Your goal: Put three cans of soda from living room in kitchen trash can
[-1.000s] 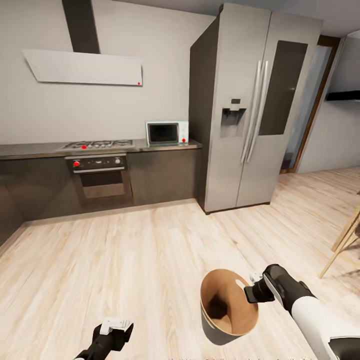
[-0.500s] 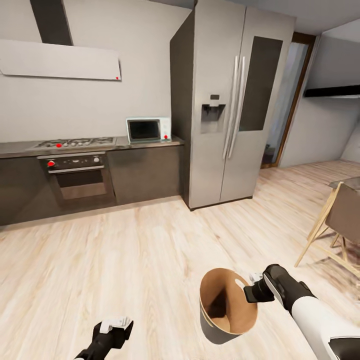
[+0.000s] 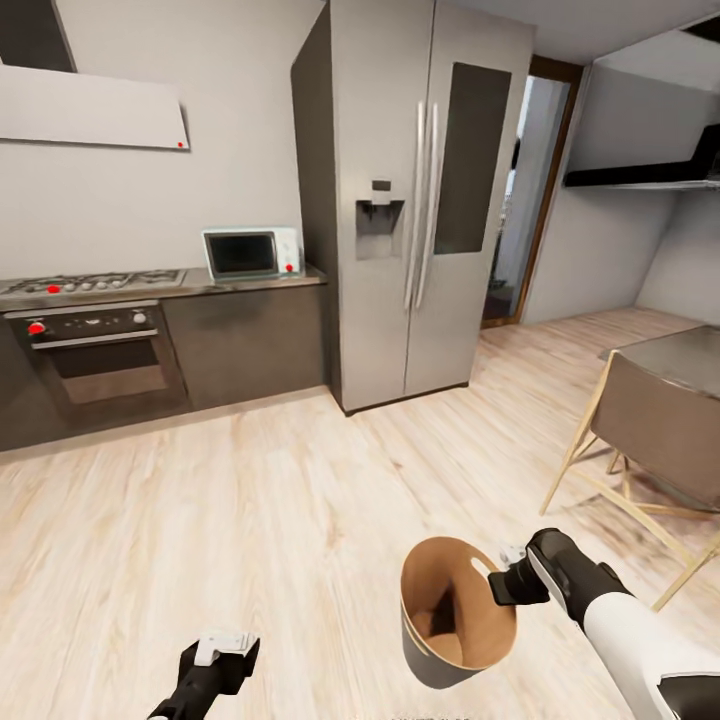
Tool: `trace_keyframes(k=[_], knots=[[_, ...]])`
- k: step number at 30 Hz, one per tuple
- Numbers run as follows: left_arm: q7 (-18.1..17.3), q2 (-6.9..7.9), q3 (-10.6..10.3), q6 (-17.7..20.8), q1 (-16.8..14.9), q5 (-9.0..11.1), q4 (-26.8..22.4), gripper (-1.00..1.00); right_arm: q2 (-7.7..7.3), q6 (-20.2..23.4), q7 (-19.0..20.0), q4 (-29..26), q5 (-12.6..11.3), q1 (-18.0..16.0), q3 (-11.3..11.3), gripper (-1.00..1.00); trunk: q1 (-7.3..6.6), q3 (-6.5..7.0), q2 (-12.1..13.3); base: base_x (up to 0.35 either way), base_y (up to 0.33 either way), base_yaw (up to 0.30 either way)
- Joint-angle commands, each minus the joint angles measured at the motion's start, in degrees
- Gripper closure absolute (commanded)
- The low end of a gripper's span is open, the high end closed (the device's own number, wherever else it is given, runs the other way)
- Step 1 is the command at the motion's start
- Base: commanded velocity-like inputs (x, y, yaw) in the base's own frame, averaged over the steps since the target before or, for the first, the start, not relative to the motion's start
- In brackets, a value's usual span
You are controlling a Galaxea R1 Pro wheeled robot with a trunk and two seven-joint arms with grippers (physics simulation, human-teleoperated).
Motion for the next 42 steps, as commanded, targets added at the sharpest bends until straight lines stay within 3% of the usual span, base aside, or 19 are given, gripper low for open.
trace_keyframes(k=[1,14,42], knots=[[0.01,0.00,0.00,0.00,0.00,0.01,0.00,-1.00,0.04,0.21,0.25,-0.01,-1.03,-0.03,-0.14,1.00,0.00,-0.07,0.00,0.000,-0.292,-0.145],[-0.29,0.16,0.23,-0.13,0.00,0.44,-0.13,-1.00,0.07,0.18,0.25,-0.01,-1.03,-0.02,-0.14,1.00,0.00,-1.05,0.00,-0.012,-0.225,-0.145],[-0.01,0.00,0.06,-0.18,0.00,-0.05,0.00,-1.00,0.09,0.21,0.16,-0.01,-1.03,-0.03,-0.06,1.00,0.00,-3.13,0.00,-0.162,-0.246,-0.144]])
